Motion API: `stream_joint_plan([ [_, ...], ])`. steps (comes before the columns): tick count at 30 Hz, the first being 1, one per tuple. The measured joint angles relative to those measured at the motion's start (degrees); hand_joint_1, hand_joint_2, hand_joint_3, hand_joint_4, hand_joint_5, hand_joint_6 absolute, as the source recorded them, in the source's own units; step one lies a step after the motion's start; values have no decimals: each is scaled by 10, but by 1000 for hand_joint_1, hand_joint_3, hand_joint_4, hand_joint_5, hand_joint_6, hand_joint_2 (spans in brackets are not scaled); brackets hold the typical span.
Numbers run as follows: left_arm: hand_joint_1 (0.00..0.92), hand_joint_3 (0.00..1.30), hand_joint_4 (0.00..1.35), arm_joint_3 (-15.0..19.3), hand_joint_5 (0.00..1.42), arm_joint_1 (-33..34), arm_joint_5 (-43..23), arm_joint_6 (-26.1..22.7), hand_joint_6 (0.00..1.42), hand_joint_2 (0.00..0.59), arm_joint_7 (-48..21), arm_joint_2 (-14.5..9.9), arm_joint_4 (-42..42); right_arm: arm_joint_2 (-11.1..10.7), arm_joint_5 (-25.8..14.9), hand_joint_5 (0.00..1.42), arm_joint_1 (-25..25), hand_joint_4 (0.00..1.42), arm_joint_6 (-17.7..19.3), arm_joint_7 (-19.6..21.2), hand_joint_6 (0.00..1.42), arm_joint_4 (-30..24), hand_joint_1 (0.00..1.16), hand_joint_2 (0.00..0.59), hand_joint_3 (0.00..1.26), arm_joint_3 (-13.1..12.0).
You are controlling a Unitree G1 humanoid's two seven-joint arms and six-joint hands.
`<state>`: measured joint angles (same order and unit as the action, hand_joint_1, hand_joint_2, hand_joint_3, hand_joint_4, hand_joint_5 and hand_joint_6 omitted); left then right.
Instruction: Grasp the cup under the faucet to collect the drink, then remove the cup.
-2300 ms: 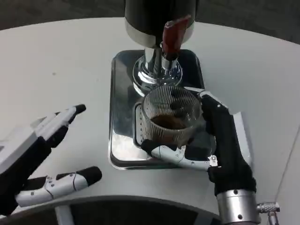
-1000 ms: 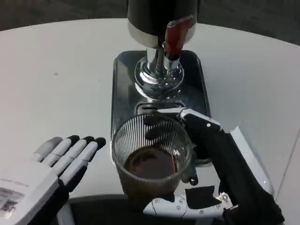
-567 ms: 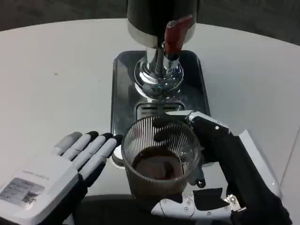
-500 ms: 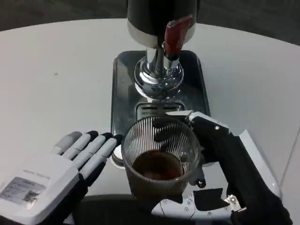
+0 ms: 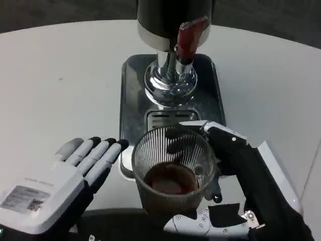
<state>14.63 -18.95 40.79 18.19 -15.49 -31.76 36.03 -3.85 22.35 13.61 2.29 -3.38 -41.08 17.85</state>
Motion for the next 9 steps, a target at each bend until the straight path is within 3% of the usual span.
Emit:
stream_joint_plan([
  [9, 0, 0, 0, -2, 0, 13, 0, -3, 0, 14, 0, 2, -3, 0, 0, 977, -4, 881, 0, 0, 1348, -1, 1086, 101, 674, -5],
])
